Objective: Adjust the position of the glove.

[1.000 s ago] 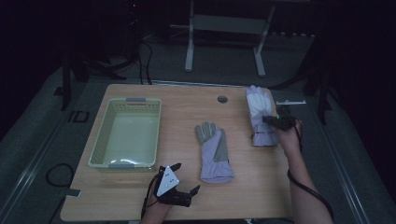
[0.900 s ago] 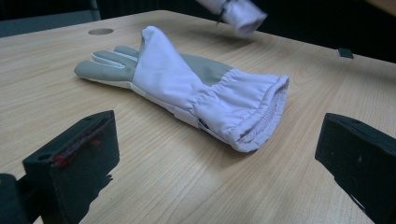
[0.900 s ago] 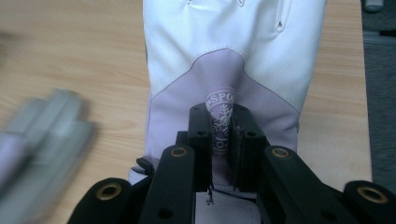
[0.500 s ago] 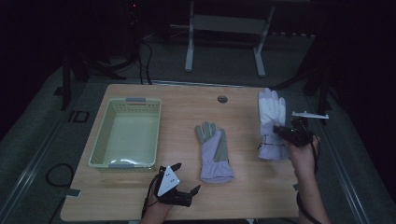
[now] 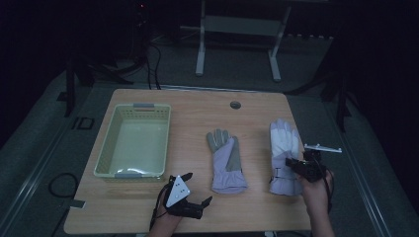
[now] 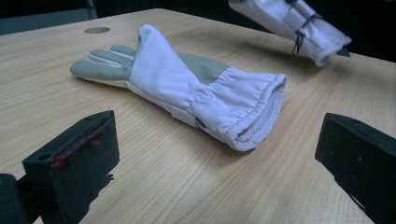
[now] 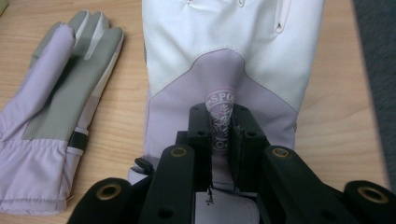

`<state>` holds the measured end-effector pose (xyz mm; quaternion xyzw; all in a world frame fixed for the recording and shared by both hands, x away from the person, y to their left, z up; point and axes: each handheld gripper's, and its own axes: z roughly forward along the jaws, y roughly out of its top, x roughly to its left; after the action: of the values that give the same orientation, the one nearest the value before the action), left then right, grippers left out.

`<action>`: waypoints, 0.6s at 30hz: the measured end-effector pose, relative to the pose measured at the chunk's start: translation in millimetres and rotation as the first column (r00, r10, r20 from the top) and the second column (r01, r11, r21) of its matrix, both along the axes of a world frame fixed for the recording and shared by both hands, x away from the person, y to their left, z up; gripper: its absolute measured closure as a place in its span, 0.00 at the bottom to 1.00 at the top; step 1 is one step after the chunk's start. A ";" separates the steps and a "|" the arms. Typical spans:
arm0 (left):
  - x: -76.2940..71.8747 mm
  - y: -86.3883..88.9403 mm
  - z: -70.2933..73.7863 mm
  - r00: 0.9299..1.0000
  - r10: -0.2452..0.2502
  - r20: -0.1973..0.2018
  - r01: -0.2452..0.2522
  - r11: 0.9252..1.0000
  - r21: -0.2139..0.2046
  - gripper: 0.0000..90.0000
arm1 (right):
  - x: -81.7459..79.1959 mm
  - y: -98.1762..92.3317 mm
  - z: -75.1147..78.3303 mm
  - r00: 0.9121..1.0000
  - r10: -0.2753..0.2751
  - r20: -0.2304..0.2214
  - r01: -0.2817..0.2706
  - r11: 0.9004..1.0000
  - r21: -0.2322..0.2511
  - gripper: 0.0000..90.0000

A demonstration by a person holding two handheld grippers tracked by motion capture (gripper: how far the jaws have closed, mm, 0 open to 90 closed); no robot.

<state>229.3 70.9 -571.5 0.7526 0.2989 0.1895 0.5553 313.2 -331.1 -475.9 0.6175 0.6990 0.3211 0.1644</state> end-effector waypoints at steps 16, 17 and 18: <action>1.5 1.7 -0.2 1.000 -0.007 -0.012 0.006 1.000 -0.016 0.00 | 28.0 23.3 -44.4 0.997 -0.026 -0.067 0.023 0.999 -0.038 0.83; 1.5 1.7 -0.2 1.000 -0.007 -0.012 0.006 1.000 -0.016 0.00 | 28.0 23.3 -44.4 0.997 -0.026 -0.067 0.023 0.999 -0.038 0.83; 1.9 2.2 -0.2 1.000 -0.007 -0.015 0.007 1.000 -0.019 0.00 | 29.3 24.8 -48.2 0.998 -0.023 -0.064 0.020 0.999 -0.044 0.79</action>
<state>231.2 73.1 -571.7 0.7498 0.3022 0.1790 0.5608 342.5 -306.4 -524.1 0.6313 0.7039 0.2841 0.1588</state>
